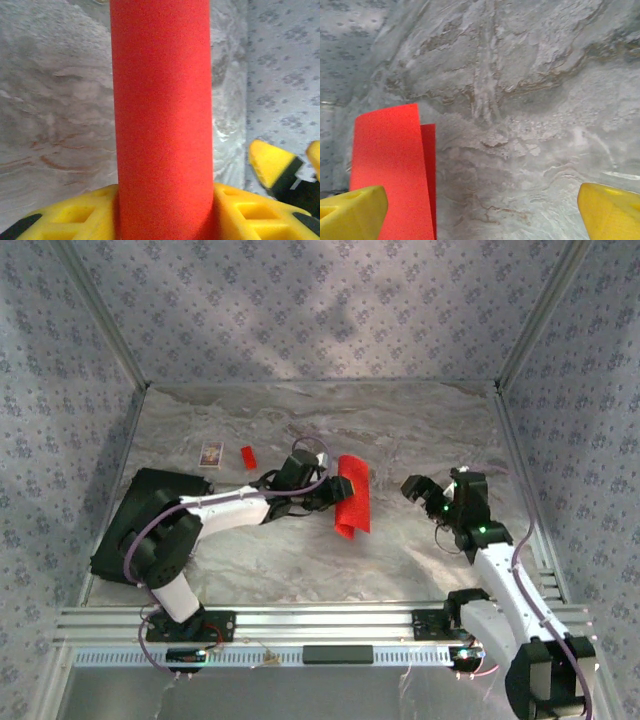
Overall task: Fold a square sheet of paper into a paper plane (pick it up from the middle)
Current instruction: First fold the square sheet of paper in half at the center of the table.
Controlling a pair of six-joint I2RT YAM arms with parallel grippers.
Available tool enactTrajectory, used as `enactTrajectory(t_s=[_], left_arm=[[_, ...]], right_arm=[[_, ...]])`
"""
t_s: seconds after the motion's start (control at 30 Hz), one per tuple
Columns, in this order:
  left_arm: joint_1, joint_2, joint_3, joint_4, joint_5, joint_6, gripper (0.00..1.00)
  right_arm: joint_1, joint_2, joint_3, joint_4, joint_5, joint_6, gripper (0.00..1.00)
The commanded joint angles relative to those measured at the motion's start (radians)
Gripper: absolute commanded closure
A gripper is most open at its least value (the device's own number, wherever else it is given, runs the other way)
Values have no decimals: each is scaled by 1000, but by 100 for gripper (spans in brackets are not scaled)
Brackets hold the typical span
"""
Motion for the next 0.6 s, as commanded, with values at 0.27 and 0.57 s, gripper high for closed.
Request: enactTrajectory(t_s=[0.27,0.57], left_arm=[[-47,89,-88,327,-51,-131,55],[-103,127,-96,318,-181,-147,55]], right_arm=[[-8,97,-12,134,-296,-36,1],[34,210,27,136,-352,-58,2]])
